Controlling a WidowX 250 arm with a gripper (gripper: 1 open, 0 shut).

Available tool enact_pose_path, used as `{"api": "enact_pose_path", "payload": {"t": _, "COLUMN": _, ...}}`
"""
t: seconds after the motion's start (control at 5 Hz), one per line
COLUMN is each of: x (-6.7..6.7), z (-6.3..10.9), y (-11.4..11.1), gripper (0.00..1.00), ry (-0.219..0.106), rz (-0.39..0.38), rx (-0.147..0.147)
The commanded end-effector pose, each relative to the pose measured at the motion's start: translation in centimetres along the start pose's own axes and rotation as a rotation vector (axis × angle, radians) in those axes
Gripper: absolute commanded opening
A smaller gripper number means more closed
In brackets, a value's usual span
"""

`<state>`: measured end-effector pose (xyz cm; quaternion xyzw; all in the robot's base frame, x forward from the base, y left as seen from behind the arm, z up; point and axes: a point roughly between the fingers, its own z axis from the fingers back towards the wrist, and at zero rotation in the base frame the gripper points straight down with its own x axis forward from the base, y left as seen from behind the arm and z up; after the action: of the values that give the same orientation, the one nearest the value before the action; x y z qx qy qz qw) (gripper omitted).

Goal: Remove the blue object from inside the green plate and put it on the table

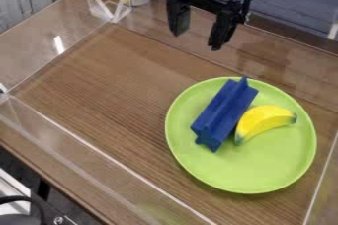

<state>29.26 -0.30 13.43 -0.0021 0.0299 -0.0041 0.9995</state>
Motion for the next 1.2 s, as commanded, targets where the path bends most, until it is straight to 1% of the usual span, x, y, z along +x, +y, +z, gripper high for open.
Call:
{"api": "enact_pose_path", "payload": {"t": 0.0, "x": -0.4, "z": -0.9, "y": -0.8, "gripper": 1.00, "ry": 0.020, "rz": -0.021, "rx": -0.004}}
{"api": "enact_pose_path", "payload": {"t": 0.2, "x": -1.5, "z": -1.8, "y": -2.4, "gripper": 1.00, "ry": 0.030, "rz": -0.089, "rx": -0.015}}
{"api": "enact_pose_path", "payload": {"t": 0.4, "x": -2.1, "z": -2.8, "y": -3.9, "gripper": 1.00, "ry": 0.022, "rz": -0.146, "rx": -0.022}}
{"api": "enact_pose_path", "payload": {"t": 0.6, "x": -2.2, "z": -3.9, "y": -5.4, "gripper": 1.00, "ry": 0.012, "rz": -0.188, "rx": -0.031}}
{"api": "enact_pose_path", "payload": {"t": 0.8, "x": -2.0, "z": -4.7, "y": -6.5, "gripper": 1.00, "ry": 0.012, "rz": -0.211, "rx": -0.033}}
{"api": "enact_pose_path", "payload": {"t": 1.0, "x": -1.8, "z": -5.7, "y": -6.9, "gripper": 1.00, "ry": 0.022, "rz": -0.224, "rx": -0.030}}
